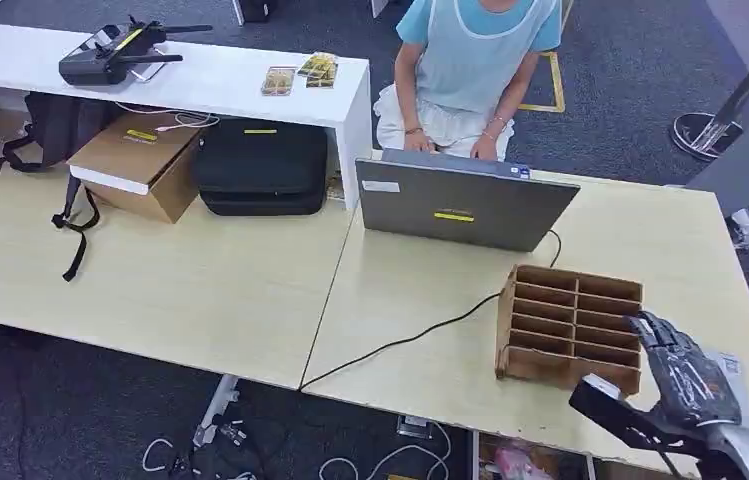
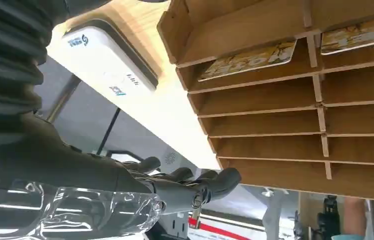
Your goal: Pass the card to the sensor for recognition and then transmit it.
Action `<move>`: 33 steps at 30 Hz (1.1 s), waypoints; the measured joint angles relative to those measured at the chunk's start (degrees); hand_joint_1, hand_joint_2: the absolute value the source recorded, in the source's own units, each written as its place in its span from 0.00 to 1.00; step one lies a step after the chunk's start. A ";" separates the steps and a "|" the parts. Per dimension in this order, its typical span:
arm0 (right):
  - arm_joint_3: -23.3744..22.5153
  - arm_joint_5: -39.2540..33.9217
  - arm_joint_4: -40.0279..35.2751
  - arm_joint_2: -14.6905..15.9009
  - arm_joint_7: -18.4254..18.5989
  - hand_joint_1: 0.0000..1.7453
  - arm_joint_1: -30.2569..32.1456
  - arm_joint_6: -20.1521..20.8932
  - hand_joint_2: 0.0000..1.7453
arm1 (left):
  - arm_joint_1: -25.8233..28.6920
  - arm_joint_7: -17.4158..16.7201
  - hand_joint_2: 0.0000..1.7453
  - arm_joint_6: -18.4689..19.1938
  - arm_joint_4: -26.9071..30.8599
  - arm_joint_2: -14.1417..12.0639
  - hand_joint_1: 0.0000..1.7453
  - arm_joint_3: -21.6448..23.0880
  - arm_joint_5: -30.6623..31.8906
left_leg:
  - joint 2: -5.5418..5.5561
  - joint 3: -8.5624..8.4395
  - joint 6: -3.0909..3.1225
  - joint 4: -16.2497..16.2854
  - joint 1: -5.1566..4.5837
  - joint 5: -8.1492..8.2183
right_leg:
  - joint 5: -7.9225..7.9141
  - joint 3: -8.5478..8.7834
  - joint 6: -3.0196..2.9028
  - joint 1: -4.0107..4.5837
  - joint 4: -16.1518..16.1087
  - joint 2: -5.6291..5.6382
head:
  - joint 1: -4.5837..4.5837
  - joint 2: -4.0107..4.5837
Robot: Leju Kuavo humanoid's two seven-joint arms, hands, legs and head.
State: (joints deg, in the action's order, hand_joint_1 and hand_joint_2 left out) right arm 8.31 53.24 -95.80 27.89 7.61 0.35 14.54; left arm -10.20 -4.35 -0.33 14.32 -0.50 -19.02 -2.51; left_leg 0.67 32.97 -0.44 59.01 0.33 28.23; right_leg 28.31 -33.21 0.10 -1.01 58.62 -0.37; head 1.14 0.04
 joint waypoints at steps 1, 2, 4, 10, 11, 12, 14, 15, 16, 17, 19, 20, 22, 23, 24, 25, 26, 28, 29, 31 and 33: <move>0.02 0.09 0.65 -0.17 -0.22 0.00 -0.49 0.04 1.00 | 0.00 0.00 0.00 -0.02 0.00 0.09 0.00 0.00 0.00 | 0.00 0.00 0.00 0.00 0.00 0.00 | 0.00 0.00 0.00 0.00 0.00 0.00 | 0.00 0.00; 0.02 0.13 1.42 -0.28 -0.50 0.00 -0.95 0.04 1.00 | -0.01 0.00 0.00 -0.02 0.00 0.20 0.00 0.00 0.20 | 0.00 -0.01 0.01 0.00 0.00 -0.01 | 0.00 0.01 0.00 0.00 0.00 -0.01 | 0.02 0.00; 0.02 0.13 2.07 -0.33 -0.50 0.00 -1.13 0.02 1.00 | -0.03 0.00 0.00 -0.02 0.00 0.28 0.00 0.00 0.48 | 0.01 -0.01 0.01 0.00 0.00 -0.01 | 0.00 0.01 0.00 0.00 0.00 -0.01 | 0.02 0.00; -0.04 -0.22 3.28 -0.35 -0.37 0.00 -0.85 -0.18 1.00 | -0.31 0.00 0.00 0.04 0.00 0.55 0.00 0.07 1.07 | 0.00 -0.01 0.01 0.01 0.00 -0.01 | 0.00 0.00 0.00 0.00 0.00 0.00 | 0.02 0.00; -0.13 -0.24 3.30 -0.35 -0.31 0.00 -0.73 -0.20 1.00 | -0.35 0.00 0.00 0.07 0.00 0.55 0.00 0.09 1.20 | 0.00 -0.01 0.01 0.01 0.00 -0.01 | 0.00 0.00 0.00 0.00 0.00 0.00 | 0.02 0.00; -0.20 -0.26 3.32 -0.35 -0.26 0.00 -0.62 -0.22 1.00 | -0.39 0.00 0.00 0.07 0.00 0.55 0.00 0.09 1.25 | 0.00 -0.01 0.01 0.01 0.00 -0.01 | 0.00 -0.01 0.00 0.00 0.00 0.00 | 0.02 0.00; -0.37 -0.28 3.36 -0.37 -0.09 0.00 -0.38 -0.26 1.00 | -0.46 0.00 0.00 0.13 0.00 0.55 0.00 0.09 1.38 | 0.00 -0.01 0.01 0.00 0.00 -0.01 | 0.00 0.00 0.00 0.00 0.00 0.00 | 0.02 0.00; -0.46 -0.28 3.36 -0.37 0.02 0.00 -0.26 -0.31 1.00 | -0.48 0.00 0.00 0.13 0.00 0.55 0.00 0.09 1.40 | 0.00 -0.01 0.01 0.00 0.00 -0.01 | 0.00 0.00 0.00 0.00 0.00 0.00 | 0.02 0.00; -0.50 -0.28 3.41 -0.37 0.07 0.00 -0.18 -0.31 1.00 | -0.48 0.00 0.00 0.13 0.00 0.55 0.00 0.11 1.42 | 0.00 -0.01 0.01 0.00 0.00 -0.01 | 0.00 0.00 0.00 0.00 0.00 0.00 | 0.02 0.00; -0.52 -0.28 3.54 -0.44 0.13 0.00 -0.14 -0.33 1.00 | -0.49 0.00 0.00 0.13 0.00 0.55 0.00 0.09 1.49 | 0.00 -0.01 0.01 0.00 0.00 -0.01 | 0.00 0.00 0.00 0.00 0.00 0.01 | 0.02 0.00; -0.57 -0.28 3.78 -0.52 0.18 0.00 0.03 -0.33 1.00 | -0.51 0.00 0.00 0.22 0.00 0.52 0.00 0.09 1.53 | 0.00 -0.01 0.01 0.00 0.00 -0.01 | 0.00 0.00 0.00 0.00 0.00 0.01 | 0.02 0.00; -0.57 -0.28 3.87 -0.59 0.18 0.00 0.07 -0.35 1.00 | -0.51 0.00 0.00 0.31 0.00 0.50 0.00 0.09 1.53 | 0.00 -0.01 0.01 0.00 0.00 -0.01 | 0.00 0.00 0.00 0.00 0.00 0.00 | 0.02 0.00; -0.57 -0.28 4.13 -0.68 0.18 0.00 0.07 -0.37 1.00 | -0.51 0.00 0.00 0.44 0.00 0.46 0.00 0.11 1.55 | 0.00 -0.01 0.01 0.01 0.00 -0.01 | 0.00 0.00 0.00 0.00 0.00 0.00 | 0.02 0.00; -0.59 -0.28 4.24 -0.72 0.20 0.00 0.07 -0.37 1.00 | -0.51 0.00 0.00 0.48 0.00 0.44 0.00 0.11 1.55 | 0.00 -0.01 0.01 0.00 0.00 -0.01 | 0.00 0.00 0.00 0.00 0.00 0.01 | 0.02 0.00; -0.59 -0.26 4.35 -0.76 0.20 0.00 0.06 -0.39 1.00 | -0.52 0.00 0.00 0.61 0.00 0.39 0.00 0.11 1.57 | 0.00 -0.01 0.01 0.01 0.00 -0.01 | 0.00 0.00 0.00 0.00 0.00 0.00 | 0.02 0.00; -0.59 -0.24 4.46 -0.81 0.20 0.00 0.05 -0.42 1.00 | -0.52 0.00 0.00 0.68 0.00 0.37 0.00 0.11 1.62 | 0.00 -0.01 0.01 0.01 0.00 -0.01 | 0.00 0.00 0.00 0.00 0.00 0.00 | 0.02 0.00; -0.59 -0.17 4.59 -0.81 0.18 0.00 0.05 -0.48 1.00 | -0.52 0.00 0.00 0.79 0.00 0.26 0.00 0.11 1.75 | 0.00 -0.01 0.01 0.01 0.00 -0.01 | 0.00 0.00 0.00 0.00 0.00 0.00 | 0.02 0.00; -0.59 -0.02 4.87 -0.85 0.16 0.00 0.03 -0.59 1.00 | -0.52 0.00 0.00 0.85 0.00 0.13 0.00 0.13 1.90 | 0.00 -0.01 0.01 0.00 0.00 -0.01 | 0.00 0.00 0.00 0.00 0.00 0.00 | 0.02 0.00; -0.59 -0.02 5.03 -0.85 0.09 0.00 0.02 -0.68 1.00 | -0.52 0.00 0.00 0.83 0.00 0.07 0.00 0.13 1.92 | 0.00 0.00 0.01 0.00 0.00 -0.01 | 0.00 0.00 0.00 0.00 0.00 0.00 | 0.02 0.00; -0.59 0.00 5.27 -0.94 0.05 0.00 -0.03 -0.83 1.00 | -0.52 0.00 0.00 0.85 0.00 -0.07 0.00 0.13 2.05 | 0.00 0.00 0.01 0.00 0.00 -0.01 | 0.00 0.00 0.00 0.00 0.01 0.00 | 0.02 0.00; -0.57 0.00 5.46 -1.16 0.00 0.00 -0.26 -0.83 1.00 | -0.54 0.00 0.00 0.87 0.00 -0.20 0.00 0.13 2.08 | 0.00 0.00 0.01 0.00 0.00 -0.01 | 0.00 0.00 0.00 0.00 0.01 0.00 | 0.02 0.00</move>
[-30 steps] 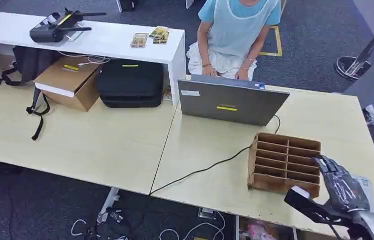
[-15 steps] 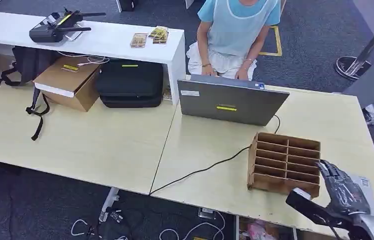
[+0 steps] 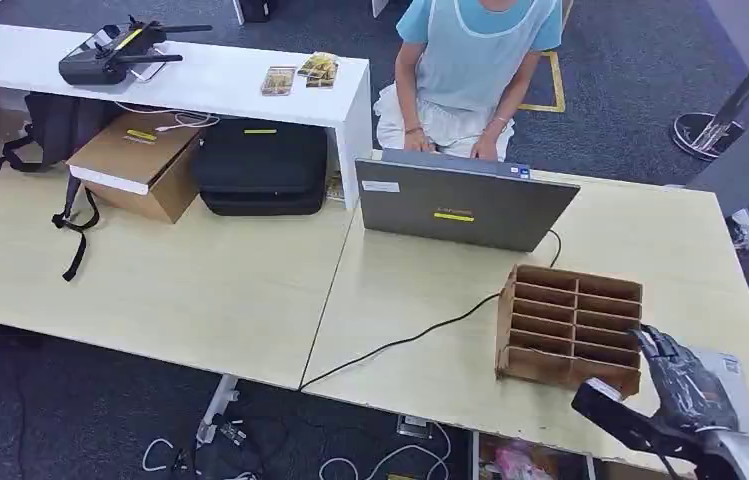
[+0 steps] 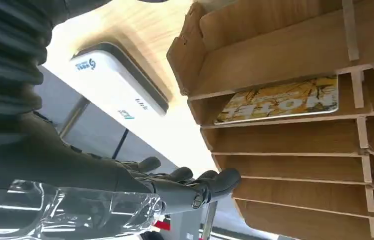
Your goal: Pass the card to the sensor for recognition and then transmit it.
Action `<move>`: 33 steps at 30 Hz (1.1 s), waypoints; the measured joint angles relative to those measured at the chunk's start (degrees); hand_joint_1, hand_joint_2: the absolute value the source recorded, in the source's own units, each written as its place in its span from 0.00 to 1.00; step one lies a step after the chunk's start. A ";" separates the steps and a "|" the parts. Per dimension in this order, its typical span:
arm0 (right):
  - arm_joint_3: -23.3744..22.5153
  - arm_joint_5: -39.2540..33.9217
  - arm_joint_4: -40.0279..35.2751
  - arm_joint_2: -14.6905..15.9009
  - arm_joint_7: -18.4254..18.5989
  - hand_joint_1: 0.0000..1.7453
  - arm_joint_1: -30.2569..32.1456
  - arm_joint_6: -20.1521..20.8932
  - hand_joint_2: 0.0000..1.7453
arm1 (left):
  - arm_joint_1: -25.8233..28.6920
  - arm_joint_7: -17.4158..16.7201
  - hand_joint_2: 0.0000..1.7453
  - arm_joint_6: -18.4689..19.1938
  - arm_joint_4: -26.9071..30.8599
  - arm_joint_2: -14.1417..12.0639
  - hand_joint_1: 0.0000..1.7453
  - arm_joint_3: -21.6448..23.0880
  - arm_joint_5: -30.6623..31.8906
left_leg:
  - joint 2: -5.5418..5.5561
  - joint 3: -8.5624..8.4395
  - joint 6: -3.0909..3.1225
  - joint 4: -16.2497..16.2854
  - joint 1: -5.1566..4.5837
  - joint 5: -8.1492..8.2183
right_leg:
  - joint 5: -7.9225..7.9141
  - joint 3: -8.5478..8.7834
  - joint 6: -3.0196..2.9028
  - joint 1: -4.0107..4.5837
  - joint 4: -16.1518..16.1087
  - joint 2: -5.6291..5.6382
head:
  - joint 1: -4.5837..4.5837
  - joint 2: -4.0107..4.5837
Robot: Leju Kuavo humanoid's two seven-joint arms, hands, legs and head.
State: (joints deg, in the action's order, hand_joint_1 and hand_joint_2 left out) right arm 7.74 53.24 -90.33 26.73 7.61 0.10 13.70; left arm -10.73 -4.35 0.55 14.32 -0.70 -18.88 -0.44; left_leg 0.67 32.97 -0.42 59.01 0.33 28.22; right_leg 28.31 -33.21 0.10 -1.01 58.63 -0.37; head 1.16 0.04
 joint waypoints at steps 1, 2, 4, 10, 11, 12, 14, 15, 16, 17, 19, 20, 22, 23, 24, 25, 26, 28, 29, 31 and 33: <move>0.00 0.06 0.13 -0.13 0.00 0.00 -0.15 -0.02 1.00 | -0.02 0.00 0.00 0.09 0.00 -0.07 0.00 0.00 0.00 | 0.00 0.00 0.00 0.00 0.00 0.00 | 0.00 0.00 0.00 0.00 0.00 0.00 | 0.00 0.00; 0.00 0.15 0.26 -0.28 0.00 0.00 -0.29 -0.02 1.00 | -0.03 0.00 0.00 0.11 0.00 -0.15 0.00 0.00 0.00 | 0.00 0.00 0.00 0.00 0.00 0.00 | 0.00 0.00 0.00 0.00 0.00 0.00 | 0.00 0.00; 0.02 0.31 0.55 -0.57 -0.07 0.00 -0.62 -0.26 1.00 | -0.03 0.00 0.00 0.13 0.00 -0.22 0.00 0.00 0.04 | 0.00 0.00 0.00 0.00 0.00 0.00 | 0.00 0.00 0.00 0.00 0.00 0.00 | 0.00 0.00; 0.07 0.48 1.07 -1.44 -0.35 0.00 -1.37 -0.98 1.00 | -0.19 0.00 0.00 0.35 0.00 -0.57 0.00 0.24 0.83 | 0.00 0.00 0.00 0.00 0.00 -0.01 | 0.00 0.00 0.00 0.00 0.01 0.00 | 0.00 0.00; 0.09 0.48 1.11 -1.55 -0.35 0.00 -1.45 -1.03 1.00 | -0.25 0.00 0.00 0.37 0.00 -0.63 0.00 0.35 0.83 | 0.00 0.00 0.00 0.00 0.00 0.00 | 0.00 0.00 0.00 0.00 0.01 -0.01 | 0.00 0.00; 0.11 0.48 1.16 -1.68 -0.35 0.03 -1.54 -1.03 1.00 | -0.32 0.00 0.00 0.35 0.00 -0.70 0.00 0.44 0.83 | 0.00 0.00 0.00 0.00 0.00 0.00 | 0.00 0.00 0.00 0.00 0.01 -0.01 | -0.02 0.00; 0.13 0.50 1.27 -1.90 -0.35 0.98 -1.81 -1.03 1.00 | -0.38 0.00 0.00 0.35 0.00 -0.70 0.00 0.46 0.83 | 0.00 0.00 0.00 0.00 0.00 0.00 | 0.00 0.01 0.00 0.00 0.01 0.00 | 0.00 0.00; 0.17 0.50 1.40 -2.05 -0.35 1.00 -1.99 -1.03 1.00 | -0.38 0.00 0.00 0.33 0.00 -0.70 0.00 0.46 0.83 | 0.00 0.00 0.00 0.00 0.00 0.00 | 0.00 0.00 0.00 0.00 0.01 0.00 | 0.00 0.00; 0.22 0.55 1.51 -2.19 -0.35 1.00 -2.14 -1.03 1.00 | -0.37 0.00 0.00 0.28 0.00 -0.68 0.00 0.46 0.79 | 0.00 0.00 0.00 0.00 0.00 0.00 | 0.00 0.01 0.00 0.00 0.01 0.00 | 0.00 0.00; 0.24 0.57 1.60 -2.32 -0.35 1.00 -2.29 -1.03 1.00 | -0.36 0.00 0.00 0.26 0.00 -0.68 0.00 0.46 0.70 | 0.00 0.00 0.00 0.00 0.00 0.00 | 0.00 0.00 0.00 0.00 0.01 0.00 | 0.00 0.00; 0.33 0.57 1.79 -2.62 -0.35 1.00 -2.69 -1.03 1.00 | -0.35 0.00 0.00 0.24 0.00 -0.68 0.00 0.46 0.63 | 0.00 0.00 0.00 0.00 0.00 0.00 | 0.00 0.01 0.00 0.00 0.01 -0.01 | 0.00 0.00; 0.42 0.63 1.94 -2.75 -0.35 1.00 -2.87 -1.03 1.00 | -0.35 0.00 0.00 0.24 0.00 -0.68 0.00 0.46 0.48 | 0.00 0.00 0.00 0.00 0.00 -0.01 | 0.00 0.01 0.00 0.00 0.01 -0.01 | 0.00 0.00; 0.52 0.70 2.19 -2.99 -0.35 0.99 -3.25 -1.18 1.00 | -0.34 0.00 0.00 0.24 0.00 -0.68 0.00 0.46 0.48 | 0.00 0.00 0.00 0.00 0.00 -0.01 | 0.00 0.01 0.00 0.00 0.01 -0.01 | 0.00 0.00; 0.52 0.72 2.32 -3.04 -0.35 0.98 -3.54 -1.31 1.00 | -0.35 0.00 0.00 0.24 0.00 -0.68 0.00 0.46 0.48 | 0.00 -0.01 0.00 0.00 0.00 -0.01 | 0.00 0.01 0.00 0.00 0.01 0.00 | 0.00 0.00; 0.52 0.72 2.49 -3.08 -0.37 1.00 -3.83 -1.40 1.00 | -0.36 0.00 0.00 0.24 0.00 -0.68 0.00 0.46 0.50 | 0.00 -0.02 0.00 0.00 0.00 -0.01 | 0.00 0.00 0.00 0.00 0.01 0.00 | -0.02 0.00; 0.52 0.72 2.60 -3.10 -0.39 1.00 -3.99 -1.49 1.00 | -0.36 0.00 0.00 0.24 0.00 -0.68 0.00 0.46 0.50 | 0.00 -0.03 0.00 0.00 0.00 -0.01 | 0.00 0.01 0.00 0.00 0.00 0.00 | 0.00 0.00; 0.50 0.70 2.62 -3.10 -0.39 0.97 -4.02 -1.57 1.00 | -0.37 0.00 0.00 0.24 0.00 -0.66 0.00 0.46 0.55 | 0.01 -0.03 0.00 0.00 0.00 -0.01 | 0.00 0.01 0.00 0.00 0.00 -0.01 | -0.02 0.00; 0.46 0.59 2.64 -3.10 -0.44 0.95 -4.03 -1.82 1.00 | -0.38 0.00 0.00 0.24 0.00 -0.63 0.00 0.46 0.68 | 0.00 -0.03 -0.01 0.00 0.00 -0.01 | 0.00 0.01 0.00 0.00 0.00 -0.01 | 0.00 0.00; 0.46 0.57 2.67 -3.10 -0.44 0.95 -4.01 -1.92 1.00 | -0.41 0.00 0.00 0.22 0.00 -0.61 0.00 0.46 0.70 | 0.00 -0.03 -0.01 0.00 0.00 -0.01 | 0.00 0.01 0.00 0.00 0.00 0.00 | 0.00 0.00; 0.46 0.55 2.75 -3.10 -0.44 0.96 -3.99 -2.01 1.00 | -0.49 0.00 0.00 0.13 0.00 -0.53 0.00 0.46 0.74 | 0.00 -0.03 -0.01 0.00 0.00 -0.01 | 0.00 0.01 0.00 0.00 0.00 0.00 | 0.00 0.00; 0.46 0.55 2.86 -3.17 -0.44 0.96 -3.99 -2.08 1.00 | -0.50 0.00 0.00 0.11 0.00 -0.44 0.00 0.46 0.74 | 0.00 -0.02 -0.01 0.00 0.00 -0.01 | 0.00 0.01 0.00 0.00 0.00 0.00 | 0.00 0.00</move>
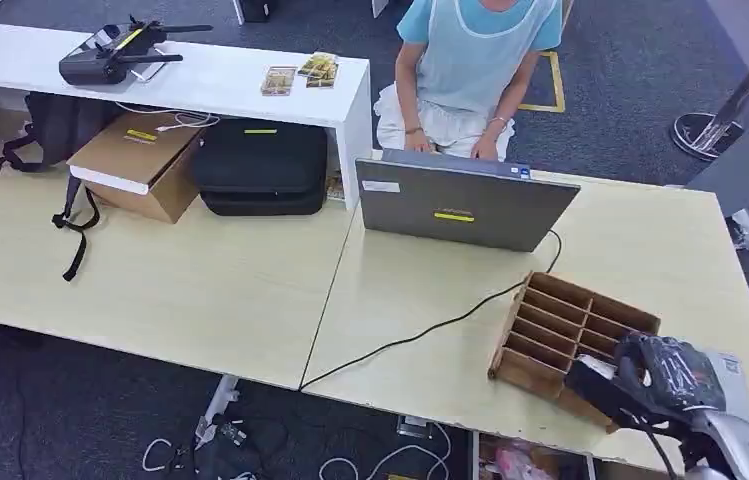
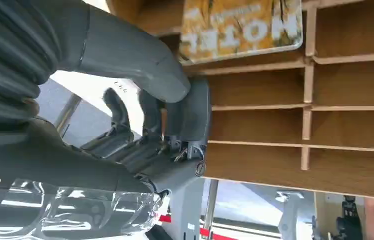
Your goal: Pass the card to the sensor for recognition and then transmit it.
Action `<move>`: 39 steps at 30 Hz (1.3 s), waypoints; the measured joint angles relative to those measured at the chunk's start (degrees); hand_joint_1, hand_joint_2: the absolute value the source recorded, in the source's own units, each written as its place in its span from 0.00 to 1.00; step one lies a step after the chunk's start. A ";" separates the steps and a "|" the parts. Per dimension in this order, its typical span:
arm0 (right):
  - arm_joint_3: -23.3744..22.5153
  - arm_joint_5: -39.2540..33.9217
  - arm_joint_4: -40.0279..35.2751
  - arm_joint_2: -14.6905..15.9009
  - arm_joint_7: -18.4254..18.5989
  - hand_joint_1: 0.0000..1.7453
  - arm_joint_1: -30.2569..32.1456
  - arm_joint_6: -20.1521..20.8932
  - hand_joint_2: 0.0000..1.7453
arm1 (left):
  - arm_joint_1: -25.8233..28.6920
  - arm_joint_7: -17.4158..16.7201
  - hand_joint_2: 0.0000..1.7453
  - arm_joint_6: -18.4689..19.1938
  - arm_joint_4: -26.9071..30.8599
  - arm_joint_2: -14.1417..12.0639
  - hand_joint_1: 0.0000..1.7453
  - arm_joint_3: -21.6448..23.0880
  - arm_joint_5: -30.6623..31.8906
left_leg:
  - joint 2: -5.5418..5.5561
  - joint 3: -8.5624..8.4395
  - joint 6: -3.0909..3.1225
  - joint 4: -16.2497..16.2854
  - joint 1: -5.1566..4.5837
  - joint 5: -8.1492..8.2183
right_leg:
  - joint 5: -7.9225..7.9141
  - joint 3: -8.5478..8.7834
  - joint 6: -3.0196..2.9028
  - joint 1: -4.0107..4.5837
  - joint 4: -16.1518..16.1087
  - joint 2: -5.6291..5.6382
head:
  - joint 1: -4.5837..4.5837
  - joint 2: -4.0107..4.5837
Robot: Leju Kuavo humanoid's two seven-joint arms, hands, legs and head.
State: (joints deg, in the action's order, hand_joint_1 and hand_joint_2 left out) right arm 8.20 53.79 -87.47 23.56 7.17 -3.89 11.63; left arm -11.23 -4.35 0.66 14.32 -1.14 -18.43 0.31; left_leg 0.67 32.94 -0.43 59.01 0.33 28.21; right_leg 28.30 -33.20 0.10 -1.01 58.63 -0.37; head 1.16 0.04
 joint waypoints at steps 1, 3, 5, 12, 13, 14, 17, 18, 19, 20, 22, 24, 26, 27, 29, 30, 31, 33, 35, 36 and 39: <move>0.00 0.00 0.02 -0.02 0.00 0.95 -0.01 0.00 1.00 | 0.00 0.00 0.00 -0.02 0.00 0.04 0.00 0.00 0.00 | 0.00 0.00 0.00 0.00 0.00 0.00 | 0.00 0.00 0.00 0.00 0.00 0.00 | 0.00 0.00; 0.00 0.00 0.11 -0.09 0.00 0.94 0.04 -0.02 1.00 | 0.01 0.00 0.00 -0.18 0.00 0.13 0.00 0.00 0.02 | 0.00 0.00 0.00 0.00 0.00 0.00 | 0.00 0.00 0.00 0.00 0.00 0.00 | 0.00 0.00; 0.00 0.00 0.18 -0.15 0.00 0.92 0.05 -0.04 1.00 | 0.01 0.00 0.00 -0.22 0.00 0.22 0.00 0.00 0.02 | 0.00 0.00 0.00 0.00 0.00 0.00 | 0.00 0.00 0.00 0.00 0.00 0.00 | 0.00 0.00; -0.13 -0.04 0.22 -0.31 0.00 0.79 0.07 -0.24 1.00 | 0.02 0.00 0.00 -0.37 0.00 0.35 0.00 0.00 0.00 | 0.00 0.00 0.00 0.00 0.00 0.00 | 0.00 0.00 0.00 0.00 0.00 0.00 | 0.00 0.00; -0.24 -0.04 0.22 -0.37 0.00 0.79 0.07 -0.35 1.00 | 0.03 0.00 0.00 -0.37 0.00 0.35 0.00 0.00 0.02 | 0.00 0.00 0.00 0.00 0.00 0.00 | 0.00 0.00 0.00 0.00 0.00 0.00 | 0.00 0.00; -0.39 0.04 0.22 -0.44 0.02 0.70 0.07 -0.67 1.00 | 0.03 0.00 0.00 -0.42 0.00 0.35 0.00 0.00 0.00 | 0.00 0.00 0.00 0.00 0.00 0.00 | 0.00 0.00 0.00 0.00 0.00 0.00 | 0.00 0.00; -1.12 0.85 0.20 -0.61 0.00 0.68 0.05 -3.09 1.00 | 0.03 0.00 0.00 -0.52 0.00 0.44 0.00 0.00 0.02 | 0.00 0.00 0.00 0.00 0.00 0.00 | 0.00 0.00 0.00 0.00 0.00 0.00 | 0.00 0.00; -1.49 1.27 0.20 -0.72 -0.15 0.48 0.03 -4.28 1.00 | 0.03 0.00 0.00 -0.52 0.00 0.48 0.00 0.00 0.02 | 0.00 0.01 0.00 0.00 0.00 0.00 | 0.00 0.00 0.00 0.00 0.00 0.00 | 0.00 0.00; -1.81 1.42 0.18 -0.79 -0.28 0.48 0.00 -5.26 1.00 | 0.03 0.00 0.00 -0.52 0.00 0.52 0.00 0.00 0.02 | 0.00 0.00 0.00 0.00 0.00 0.00 | 0.00 0.00 0.00 0.00 0.00 0.00 | 0.00 0.00; -2.07 1.70 0.18 -0.83 -0.46 0.08 -0.01 -5.81 1.00 | 0.03 0.00 0.00 -0.52 0.00 0.59 0.00 0.00 0.02 | 0.00 0.01 0.00 0.00 0.00 0.00 | 0.00 0.01 0.00 0.00 0.00 0.00 | 0.00 0.00; -2.67 1.88 0.15 -0.98 -0.85 0.00 -0.03 -6.49 1.00 | 0.02 0.00 0.00 -0.52 0.00 0.68 0.00 0.00 0.02 | 0.00 0.01 0.00 0.00 0.00 0.00 | 0.00 0.01 0.00 0.00 0.00 0.00 | 0.00 0.00; -2.99 2.12 0.07 -1.09 -1.44 0.00 -0.09 -6.56 1.00 | 0.03 0.00 0.00 -0.55 0.00 0.72 0.00 0.00 -0.13 | 0.00 0.01 0.00 0.00 0.00 0.00 | 0.00 0.01 0.00 0.00 0.00 0.00 | 0.00 0.00; -2.99 2.36 0.07 -1.20 -2.25 0.00 -0.43 -6.60 1.00 | 0.03 0.00 0.00 -0.55 0.00 0.74 0.00 0.00 -0.50 | 0.00 0.01 0.00 0.00 0.00 0.00 | 0.00 0.01 0.00 0.00 0.01 0.01 | 0.00 0.00; -2.99 2.49 0.11 -1.29 -2.73 0.00 -0.80 -6.69 1.00 | 0.04 0.00 0.00 -0.57 0.00 0.76 0.00 0.00 -0.70 | 0.00 0.01 0.00 0.00 0.00 0.00 | -0.01 0.01 0.00 0.00 0.01 0.02 | 0.00 0.00; -2.95 2.71 0.26 -1.51 -3.32 0.00 -1.72 -7.10 1.00 | 0.05 0.00 0.00 -0.59 0.00 0.76 0.00 -0.02 -0.96 | 0.00 0.00 0.00 0.00 0.00 0.00 | -0.01 0.01 -0.01 0.00 0.01 0.02 | 0.00 0.00; -2.95 2.95 0.35 -1.60 -3.70 0.00 -2.13 -7.52 1.00 | 0.07 0.00 0.00 -0.59 0.00 0.79 0.00 -0.02 -1.12 | 0.01 0.01 -0.01 0.00 0.00 -0.01 | -0.01 0.01 -0.01 0.00 0.02 0.00 | 0.00 0.00; -2.88 3.06 0.50 -1.71 -4.16 0.00 -2.64 -8.07 1.00 | 0.13 0.00 0.00 -0.59 0.00 0.79 0.00 -0.02 -1.31 | 0.00 0.01 -0.02 0.00 0.00 -0.02 | -0.01 0.01 -0.01 0.00 0.02 0.00 | 0.00 0.00; -2.75 3.30 0.79 -1.90 -5.05 0.00 -3.52 -9.71 1.00 | 0.17 0.00 0.00 -0.70 0.00 0.79 0.00 -0.04 -1.46 | 0.00 0.01 -0.02 0.00 0.00 -0.02 | -0.01 0.02 -0.01 0.00 0.03 0.00 | 0.00 0.00; -2.71 3.45 1.09 -2.21 -5.71 0.00 -4.45 -11.63 1.00 | 0.21 0.00 0.00 -0.70 0.00 0.79 0.00 -0.07 -1.60 | 0.00 0.01 -0.02 0.00 0.00 -0.02 | -0.01 0.02 -0.01 0.00 0.03 0.00 | 0.00 0.00; -2.71 3.59 1.16 -2.36 -6.21 0.00 -4.77 -12.90 1.00 | 0.25 0.00 0.00 -0.70 0.00 0.79 0.00 -0.07 -1.68 | 0.00 0.01 -0.02 0.00 0.00 -0.02 | -0.01 0.02 -0.01 0.00 0.03 0.00 | 0.00 0.00; -2.71 3.47 1.16 -2.91 -7.37 0.00 -5.63 -16.99 1.00 | 0.45 0.00 0.00 -0.72 0.00 0.76 0.00 -0.11 -1.86 | 0.00 0.01 -0.02 0.00 0.00 -0.02 | -0.01 0.02 -0.01 0.00 0.03 0.00 | 0.00 0.00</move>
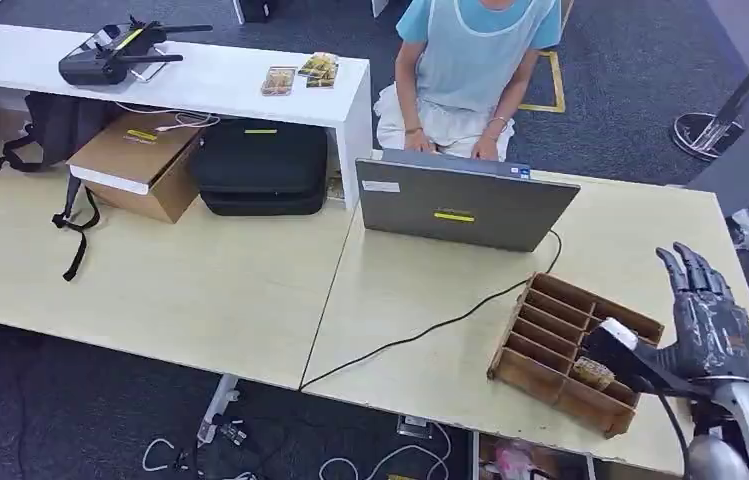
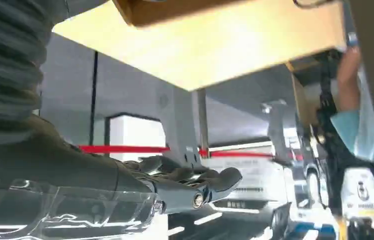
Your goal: Pass the card to the sensor for recognition and then transmit it.
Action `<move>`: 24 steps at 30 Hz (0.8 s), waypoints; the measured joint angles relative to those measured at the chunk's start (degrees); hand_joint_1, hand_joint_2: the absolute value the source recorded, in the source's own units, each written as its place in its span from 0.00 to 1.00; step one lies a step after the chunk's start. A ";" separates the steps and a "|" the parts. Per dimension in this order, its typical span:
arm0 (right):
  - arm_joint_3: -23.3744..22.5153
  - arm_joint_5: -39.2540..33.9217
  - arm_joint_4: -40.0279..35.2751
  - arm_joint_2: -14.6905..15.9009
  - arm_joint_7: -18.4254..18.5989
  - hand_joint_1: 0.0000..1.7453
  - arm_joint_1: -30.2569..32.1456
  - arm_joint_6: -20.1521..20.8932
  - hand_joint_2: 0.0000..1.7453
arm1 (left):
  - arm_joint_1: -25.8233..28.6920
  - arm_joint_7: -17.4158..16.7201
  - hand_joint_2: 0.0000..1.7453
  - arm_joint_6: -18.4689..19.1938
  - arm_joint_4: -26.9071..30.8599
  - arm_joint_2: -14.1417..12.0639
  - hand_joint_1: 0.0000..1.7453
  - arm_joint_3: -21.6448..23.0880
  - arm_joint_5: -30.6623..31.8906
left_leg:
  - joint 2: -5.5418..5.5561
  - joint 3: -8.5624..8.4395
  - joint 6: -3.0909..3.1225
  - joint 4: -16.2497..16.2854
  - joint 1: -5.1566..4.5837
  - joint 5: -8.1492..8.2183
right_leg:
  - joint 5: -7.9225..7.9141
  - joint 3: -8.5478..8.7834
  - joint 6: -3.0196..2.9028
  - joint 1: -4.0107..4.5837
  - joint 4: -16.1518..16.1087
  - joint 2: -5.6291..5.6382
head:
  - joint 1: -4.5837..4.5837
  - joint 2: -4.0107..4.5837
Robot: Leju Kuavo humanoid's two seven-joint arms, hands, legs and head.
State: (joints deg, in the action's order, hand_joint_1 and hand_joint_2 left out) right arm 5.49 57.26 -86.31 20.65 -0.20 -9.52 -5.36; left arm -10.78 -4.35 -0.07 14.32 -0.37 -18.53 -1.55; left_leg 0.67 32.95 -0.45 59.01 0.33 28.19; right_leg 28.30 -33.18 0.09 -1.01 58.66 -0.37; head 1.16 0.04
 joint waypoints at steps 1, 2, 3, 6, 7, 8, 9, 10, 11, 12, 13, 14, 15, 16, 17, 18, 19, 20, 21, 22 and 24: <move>-0.02 -0.22 0.00 -0.13 -0.26 0.00 -0.19 -0.93 1.00 | 0.05 0.00 0.00 -0.04 0.00 0.00 0.00 -0.02 -0.02 | 0.00 0.00 0.00 0.00 0.00 0.00 | 0.00 0.00 0.00 0.00 0.00 0.00 | 0.00 0.00; -0.04 -0.31 0.00 -0.24 -0.41 0.00 -0.39 -1.55 1.00 | 0.10 0.00 0.00 -0.07 0.00 0.00 0.00 -0.04 -0.02 | 0.00 0.00 0.00 0.00 0.00 0.00 | 0.00 0.00 0.00 0.00 0.00 -0.01 | 0.00 0.00; -0.07 -0.31 -0.02 -0.31 -0.55 0.00 -0.51 -2.07 1.00 | 0.15 0.00 0.00 -0.09 0.00 0.00 0.00 -0.07 -0.02 | 0.00 0.00 0.00 0.00 0.00 0.00 | 0.00 0.00 0.00 0.00 0.00 -0.01 | 0.00 0.00; -0.20 -0.31 -0.02 -0.50 -1.29 0.00 -0.72 -3.82 1.00 | 0.28 0.00 0.00 -0.13 0.00 0.00 0.00 -0.17 -0.04 | 0.00 0.00 0.00 0.00 0.00 0.00 | 0.00 0.00 0.00 0.00 -0.01 0.00 | 0.00 0.00; -0.24 -0.46 -0.02 -0.52 -1.79 0.00 -0.76 -5.14 1.00 | 0.32 0.00 0.00 -0.15 0.00 0.00 0.00 -0.24 -0.04 | 0.00 0.00 0.00 0.00 0.00 0.00 | 0.00 0.00 0.00 0.00 -0.01 0.00 | 0.00 0.00; -0.30 -0.59 -0.04 -0.59 -2.38 0.00 -0.84 -6.78 1.00 | 0.37 0.00 0.00 -0.15 0.00 0.00 0.00 -0.31 -0.04 | 0.00 0.00 0.00 0.00 0.00 0.00 | 0.00 0.00 0.00 0.00 -0.01 0.00 | 0.00 0.00; -0.42 -1.29 -0.09 -0.68 -3.11 0.00 -0.92 -8.55 1.00 | 0.44 0.00 0.00 -0.15 0.00 0.00 0.00 -0.37 -0.04 | 0.00 0.00 0.00 0.00 0.00 0.00 | 0.00 0.00 0.00 0.00 0.00 0.00 | 0.00 0.00; -0.57 -2.01 -0.15 -0.85 -3.76 0.00 -1.01 -10.32 1.00 | 0.52 0.00 0.00 -0.17 0.00 0.00 0.00 -0.42 -0.04 | 0.00 0.00 0.00 0.00 0.00 0.00 | 0.00 0.00 0.00 0.00 0.00 0.00 | 0.00 0.00; -0.70 -2.54 -0.20 -1.07 -4.24 0.00 -1.19 -11.65 1.00 | 0.61 0.00 0.00 -0.22 0.00 -0.04 0.00 -0.46 -0.04 | 0.00 0.00 0.00 0.00 0.00 0.00 | 0.00 0.00 0.00 0.00 0.00 0.01 | 0.00 0.00; -0.79 -3.22 -0.31 -1.25 -4.48 0.00 -1.30 -12.08 1.00 | 0.65 0.00 0.00 -0.22 0.00 -0.04 0.00 -0.48 -0.04 | 0.00 -0.01 0.00 0.00 0.00 0.00 | 0.00 0.00 0.00 0.00 0.00 0.01 | 0.00 0.00; -1.00 -5.27 -0.63 -1.48 -5.19 0.00 -1.29 -12.02 1.00 | 0.68 0.00 0.00 -0.22 0.00 -0.07 0.00 -0.52 -0.04 | 0.00 -0.01 0.00 0.00 0.00 0.00 | 0.00 0.00 0.00 0.00 0.00 0.00 | 0.00 0.00; -1.14 -7.48 -1.04 -1.68 -5.70 0.00 -1.27 -11.80 1.00 | 0.72 0.00 0.00 -0.24 0.00 -0.09 0.00 -0.57 -0.09 | 0.01 -0.01 0.00 0.00 0.00 0.00 | 0.00 0.00 0.00 0.00 0.00 -0.01 | 0.00 0.00; -1.31 -9.91 -1.69 -1.84 -6.10 0.00 -1.16 -10.85 1.00 | 0.78 0.00 0.00 -0.24 0.00 -0.13 0.00 -0.68 -0.13 | 0.01 -0.01 0.00 0.00 0.00 0.00 | 0.00 0.00 0.00 0.00 0.00 -0.01 | 0.00 0.00; -1.62 -12.84 -2.71 -1.94 -6.34 0.00 -0.85 -9.21 1.00 | 0.86 0.00 0.00 -0.22 0.00 -0.18 0.00 -0.81 -0.22 | 0.01 -0.01 0.00 0.00 0.00 0.00 | 0.00 0.00 0.00 0.00 0.00 -0.01 | 0.00 0.00; -1.90 -15.05 -3.79 -1.99 -6.42 0.00 -0.37 -8.07 1.00 | 0.97 0.00 0.00 -0.22 0.00 -0.20 0.00 -0.92 -0.26 | 0.01 -0.01 0.00 0.00 0.00 0.00 | 0.00 0.00 0.00 0.00 0.00 -0.02 | -0.02 0.00; -2.16 -16.75 -4.81 -2.03 -6.40 0.00 0.08 -6.68 1.00 | 1.09 0.00 0.00 -0.17 0.00 -0.24 0.00 -1.01 -0.28 | 0.01 -0.01 0.00 0.00 0.00 0.00 | 0.00 -0.01 0.00 0.00 0.00 -0.01 | 0.00 0.00; -2.54 -18.34 -5.93 -2.08 -6.18 0.00 0.77 -5.08 1.00 | 1.25 0.00 0.00 -0.11 0.00 -0.33 0.00 -1.05 -0.28 | 0.00 -0.01 0.00 0.00 0.00 0.00 | 0.00 -0.01 0.00 0.00 -0.01 -0.01 | 0.00 0.00; -3.00 -19.78 -7.37 -2.10 -5.90 0.00 1.64 -3.84 1.00 | 1.36 0.00 0.00 -0.02 0.00 -0.37 0.00 -1.09 -0.28 | 0.01 0.00 0.00 0.00 0.00 0.00 | 0.01 -0.01 0.00 0.00 -0.01 -0.02 | -0.02 0.00; -3.41 -20.68 -8.73 -2.14 -5.77 0.00 2.45 -2.57 1.00 | 1.52 0.00 0.00 0.04 0.00 -0.46 0.00 -1.14 -0.26 | 0.02 0.00 0.00 0.00 0.00 0.00 | 0.01 -0.01 0.00 0.00 -0.01 -0.02 | 0.00 0.00; -3.69 -21.40 -9.99 -2.14 -5.38 0.00 3.25 -1.48 1.00 | 1.61 0.00 0.00 0.09 0.00 -0.48 0.00 -1.18 -0.26 | 0.01 0.00 0.00 0.00 0.00 0.01 | 0.01 -0.02 0.00 0.01 -0.01 -0.02 | 0.00 0.00; -4.43 -22.32 -12.42 -2.23 -4.78 0.00 4.85 0.19 1.00 | 1.69 0.00 0.00 0.22 0.00 -0.59 0.00 -1.35 -0.20 | 0.01 0.01 0.00 -0.01 0.00 0.01 | 0.01 -0.02 0.00 0.00 -0.02 -0.02 | 0.00 0.00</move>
State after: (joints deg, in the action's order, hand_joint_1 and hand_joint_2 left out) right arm 1.06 34.94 -98.74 18.43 -4.98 -4.67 -5.17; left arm -9.09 -4.35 0.15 14.32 -0.96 -19.89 -1.75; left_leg 0.68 32.96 -0.45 59.01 0.33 28.20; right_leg 28.31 -33.20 0.09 -1.00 58.64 -0.39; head 1.16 0.04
